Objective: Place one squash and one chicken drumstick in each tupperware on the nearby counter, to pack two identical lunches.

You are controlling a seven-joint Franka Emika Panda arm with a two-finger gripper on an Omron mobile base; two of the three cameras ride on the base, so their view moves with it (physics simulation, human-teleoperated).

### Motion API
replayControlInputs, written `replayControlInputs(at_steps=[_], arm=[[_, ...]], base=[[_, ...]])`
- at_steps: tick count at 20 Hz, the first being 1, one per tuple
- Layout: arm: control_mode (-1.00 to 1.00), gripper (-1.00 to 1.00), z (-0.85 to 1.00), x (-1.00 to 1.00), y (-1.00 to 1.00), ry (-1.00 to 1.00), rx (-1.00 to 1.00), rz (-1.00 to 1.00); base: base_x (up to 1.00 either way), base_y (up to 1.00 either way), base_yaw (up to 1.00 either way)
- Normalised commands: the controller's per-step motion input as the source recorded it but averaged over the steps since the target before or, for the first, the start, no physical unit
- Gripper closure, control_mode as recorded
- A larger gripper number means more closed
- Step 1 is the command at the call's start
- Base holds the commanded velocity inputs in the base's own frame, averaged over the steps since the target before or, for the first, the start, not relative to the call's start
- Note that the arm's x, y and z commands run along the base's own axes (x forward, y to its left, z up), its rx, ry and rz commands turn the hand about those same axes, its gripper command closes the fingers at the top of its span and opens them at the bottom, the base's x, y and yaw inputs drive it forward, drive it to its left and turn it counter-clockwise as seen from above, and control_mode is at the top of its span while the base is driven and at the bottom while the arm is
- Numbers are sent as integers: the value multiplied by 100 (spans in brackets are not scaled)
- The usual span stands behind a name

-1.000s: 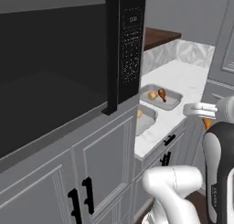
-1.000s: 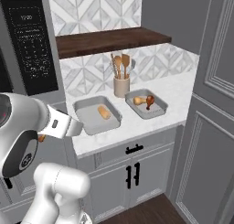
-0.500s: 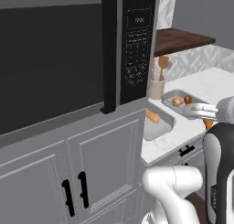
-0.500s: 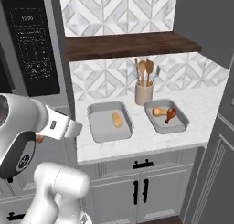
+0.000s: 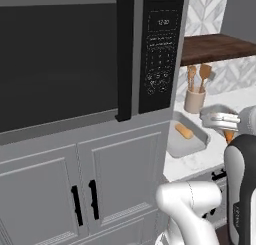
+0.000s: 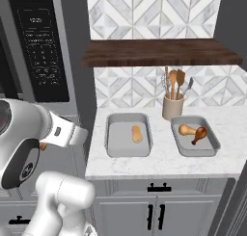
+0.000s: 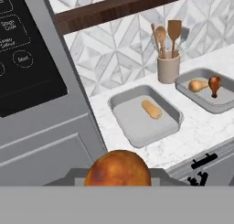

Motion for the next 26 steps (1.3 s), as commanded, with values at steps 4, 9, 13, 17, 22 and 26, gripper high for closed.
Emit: replayControlInputs(at_steps=[4,9,13,17,22,26], arm=[[-100,100,-1,50,0,27,-10,7],[-100,100,-18,86,-54,30,-10,14],[-100,100,-44,79,-29,3,-1,21],[-100,100,-64,98,-27,5,-1,21],[-100,100,-54,94,-18,14,-1,16],[-100,100,-50,80,-28,17,0,10]], base=[[33,0,15],[0,0,0],[0,0,0],[0,0,0],[0,0,0],[0,0,0]])
